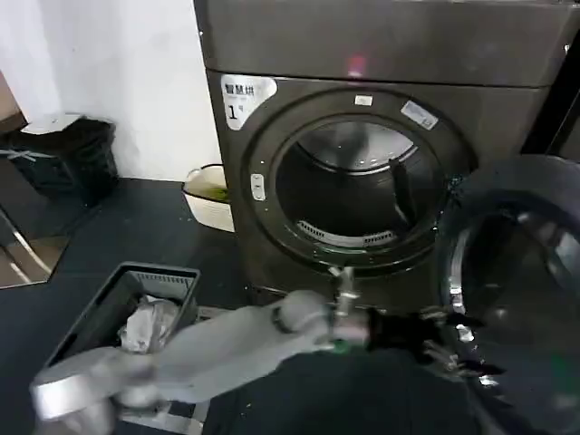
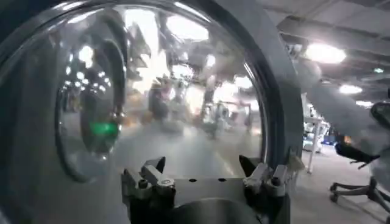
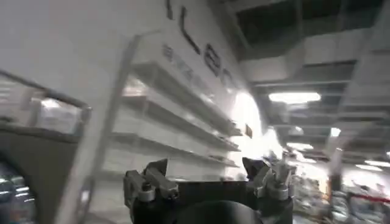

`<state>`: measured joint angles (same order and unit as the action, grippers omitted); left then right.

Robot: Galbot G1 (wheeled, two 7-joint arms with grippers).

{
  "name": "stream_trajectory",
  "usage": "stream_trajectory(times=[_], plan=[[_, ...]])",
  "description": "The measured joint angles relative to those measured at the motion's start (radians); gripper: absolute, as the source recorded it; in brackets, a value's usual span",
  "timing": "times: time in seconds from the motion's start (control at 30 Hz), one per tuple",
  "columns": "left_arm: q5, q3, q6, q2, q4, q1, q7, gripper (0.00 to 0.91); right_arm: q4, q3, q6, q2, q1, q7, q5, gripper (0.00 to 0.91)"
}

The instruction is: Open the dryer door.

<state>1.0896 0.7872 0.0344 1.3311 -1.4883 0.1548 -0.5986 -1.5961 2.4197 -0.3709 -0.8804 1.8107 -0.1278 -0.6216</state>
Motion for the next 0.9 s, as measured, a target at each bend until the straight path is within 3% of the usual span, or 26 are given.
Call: stream_trajectory(times=[0.47,0.73,0.9], plan=[[-0.092,-0.042,-0.051,0.266,0.235,-0.02,0.192,0.907,0.0,-0.029,0.056,-0.009,-0.018,-0.025,0.002,0.907],[-0.129,-0.064,-0.099,0.278,0.282,-0.033,0.284,0.907,0.003,-0.029,0.067,-0.008,-0.019,-0.028,0.001,0.907],[-0.115,-0.085,-0.154,0.278,0.274,-0.033,0.294,0.907,0.009,-0.029,0.075,-0.007,-0.014,-0.03,0.001,0.907]])
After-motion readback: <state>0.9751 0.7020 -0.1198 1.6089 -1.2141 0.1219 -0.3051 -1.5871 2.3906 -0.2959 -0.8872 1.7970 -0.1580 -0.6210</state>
